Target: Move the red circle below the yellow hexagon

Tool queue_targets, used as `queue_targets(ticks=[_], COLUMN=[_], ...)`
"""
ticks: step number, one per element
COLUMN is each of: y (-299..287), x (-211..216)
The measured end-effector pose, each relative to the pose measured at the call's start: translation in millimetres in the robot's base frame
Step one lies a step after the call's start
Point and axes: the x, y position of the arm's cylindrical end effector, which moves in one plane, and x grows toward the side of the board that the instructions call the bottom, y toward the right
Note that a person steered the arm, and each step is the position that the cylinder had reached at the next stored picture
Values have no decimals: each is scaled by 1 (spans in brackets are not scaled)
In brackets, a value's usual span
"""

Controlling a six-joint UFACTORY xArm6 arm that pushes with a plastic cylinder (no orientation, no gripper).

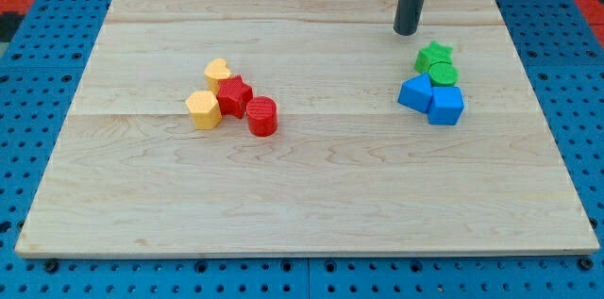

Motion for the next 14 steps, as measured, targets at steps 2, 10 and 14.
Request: queue_targets(ticks=[2, 10, 14], y=[-10, -215, -297], x=[18, 186, 209])
